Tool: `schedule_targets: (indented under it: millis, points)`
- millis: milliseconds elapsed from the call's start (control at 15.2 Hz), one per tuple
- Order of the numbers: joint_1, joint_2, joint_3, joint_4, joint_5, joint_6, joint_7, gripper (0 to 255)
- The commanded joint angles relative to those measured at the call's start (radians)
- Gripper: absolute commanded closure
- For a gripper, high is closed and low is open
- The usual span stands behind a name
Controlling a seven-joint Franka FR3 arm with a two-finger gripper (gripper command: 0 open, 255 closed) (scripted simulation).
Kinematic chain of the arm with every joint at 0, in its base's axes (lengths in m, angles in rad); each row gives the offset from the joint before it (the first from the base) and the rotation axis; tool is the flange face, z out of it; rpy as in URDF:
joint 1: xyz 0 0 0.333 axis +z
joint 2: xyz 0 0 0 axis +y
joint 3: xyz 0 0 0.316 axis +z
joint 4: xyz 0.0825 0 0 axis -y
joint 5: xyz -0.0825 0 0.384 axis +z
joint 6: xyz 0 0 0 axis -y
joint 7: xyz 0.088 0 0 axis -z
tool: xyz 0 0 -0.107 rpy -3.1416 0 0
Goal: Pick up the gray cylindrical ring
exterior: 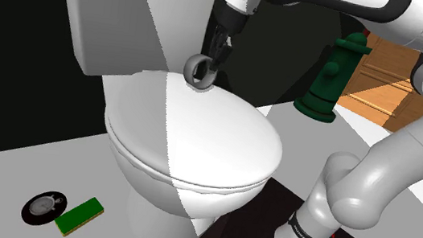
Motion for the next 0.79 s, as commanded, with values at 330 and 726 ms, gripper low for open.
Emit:
schedule_targets:
  millis: [330,726]
  points:
    - [0.001,0.033,0.002,0.129,0.001,-0.097,-0.004,255]
    - [0.001,0.057,0.003,0.213,0.002,-0.155,-0.007,255]
